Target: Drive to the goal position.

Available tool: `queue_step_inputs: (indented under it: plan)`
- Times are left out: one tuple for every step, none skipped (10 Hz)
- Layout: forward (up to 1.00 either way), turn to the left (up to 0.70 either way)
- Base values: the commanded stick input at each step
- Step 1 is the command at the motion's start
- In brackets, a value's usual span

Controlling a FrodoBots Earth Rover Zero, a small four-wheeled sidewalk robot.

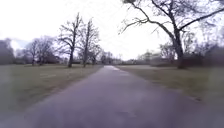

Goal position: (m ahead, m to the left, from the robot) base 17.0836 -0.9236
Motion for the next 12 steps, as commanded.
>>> queue_step_inputs:
  plan:
    - [1.00,0.00]
    - [1.00,0.00]
    - [1.00,0.00]
    - [1.00,-0.03]
    - [1.00,-0.20]
    - [1.00,-0.38]
    - [1.00,-0.40]
    - [1.00,-0.40]
    - [1.00,-0.36]
    - [1.00,-0.22]
    - [1.00,-0.08]
    - [1.00,0.00]
